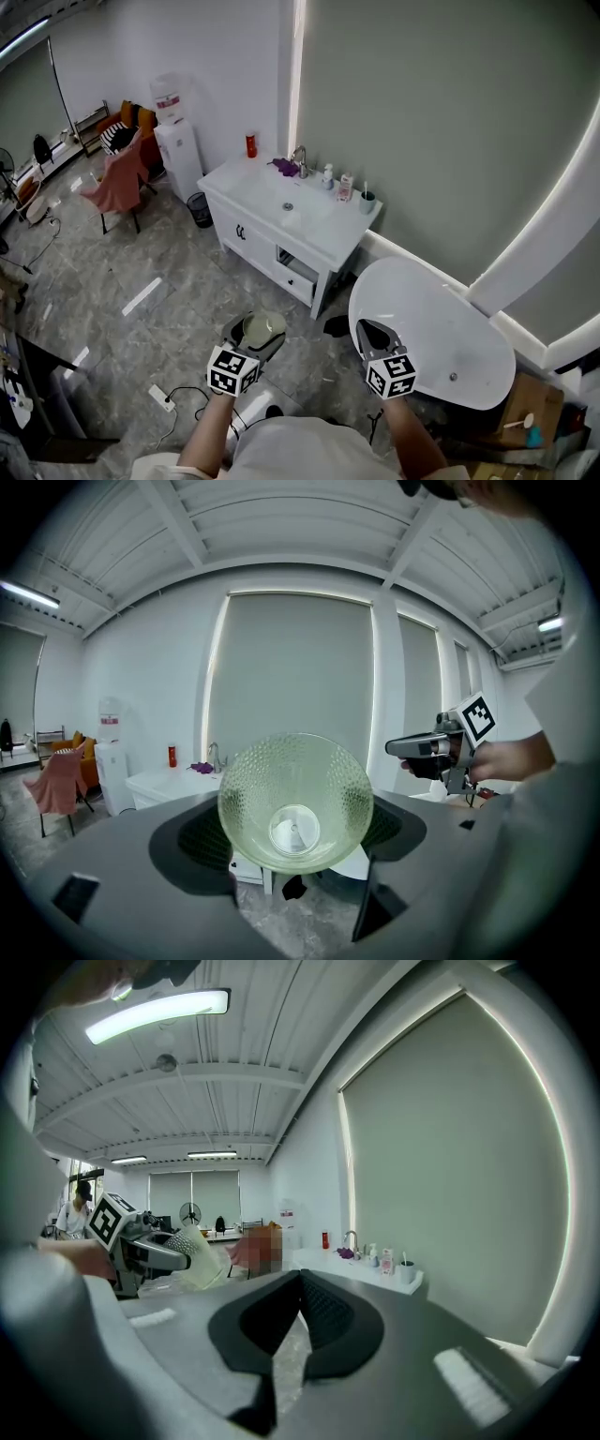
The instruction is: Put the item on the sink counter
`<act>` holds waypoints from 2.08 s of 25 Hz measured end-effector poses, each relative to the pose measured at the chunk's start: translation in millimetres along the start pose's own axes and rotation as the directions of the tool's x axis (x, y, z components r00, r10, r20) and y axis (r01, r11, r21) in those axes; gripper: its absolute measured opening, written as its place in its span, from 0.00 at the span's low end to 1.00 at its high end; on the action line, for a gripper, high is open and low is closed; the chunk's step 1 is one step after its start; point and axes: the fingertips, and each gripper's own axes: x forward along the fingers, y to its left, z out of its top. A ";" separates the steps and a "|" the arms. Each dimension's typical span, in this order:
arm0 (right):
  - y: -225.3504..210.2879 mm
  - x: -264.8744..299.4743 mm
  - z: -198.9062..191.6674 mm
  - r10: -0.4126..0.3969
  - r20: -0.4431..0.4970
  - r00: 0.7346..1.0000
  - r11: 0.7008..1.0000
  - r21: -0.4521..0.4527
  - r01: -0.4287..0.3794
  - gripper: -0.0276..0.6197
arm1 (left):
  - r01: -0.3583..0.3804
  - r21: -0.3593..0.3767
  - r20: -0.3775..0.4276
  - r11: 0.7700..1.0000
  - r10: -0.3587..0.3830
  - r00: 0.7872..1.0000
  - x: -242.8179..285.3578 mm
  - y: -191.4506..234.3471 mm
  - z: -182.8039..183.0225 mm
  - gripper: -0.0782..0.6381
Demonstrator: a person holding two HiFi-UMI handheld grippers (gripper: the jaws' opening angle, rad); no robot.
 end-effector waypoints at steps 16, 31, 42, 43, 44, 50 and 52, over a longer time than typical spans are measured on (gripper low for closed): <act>54.5 32.7 -32.3 -0.069 -0.049 0.996 0.996 0.058 0.072 0.06 | 0.071 0.009 -0.049 0.997 -0.070 0.996 -11.0 58.6 -33.1 0.65; 1.0 101.5 -33.5 -0.040 -0.085 0.996 0.997 0.069 0.046 0.06 | 0.069 -0.001 -0.088 0.998 -0.068 0.994 61.6 86.5 -24.2 0.65; -77.7 170.4 -26.5 0.006 -0.115 0.993 0.996 0.085 0.004 0.06 | 0.053 -0.005 -0.117 0.999 -0.053 0.992 152.8 100.4 2.8 0.65; -84.6 176.1 -26.3 0.013 -0.117 0.993 0.996 0.086 -0.003 0.06 | 0.049 -0.006 -0.120 0.999 -0.050 0.992 160.9 100.8 3.9 0.65; -91.5 181.3 -26.3 0.020 -0.118 0.993 0.996 0.088 -0.009 0.06 | 0.046 -0.007 -0.123 0.999 -0.046 0.991 168.7 100.9 5.0 0.65; -132.8 205.7 -34.5 0.053 -0.124 0.991 0.992 0.120 -0.038 0.06 | 0.018 -0.015 -0.141 1.000 -0.020 0.990 210.6 97.9 14.3 0.65; -143.4 211.3 -42.0 0.062 -0.131 0.990 0.989 0.142 -0.043 0.06 | 0.007 -0.022 -0.134 1.000 -0.010 0.991 223.5 96.1 17.3 0.65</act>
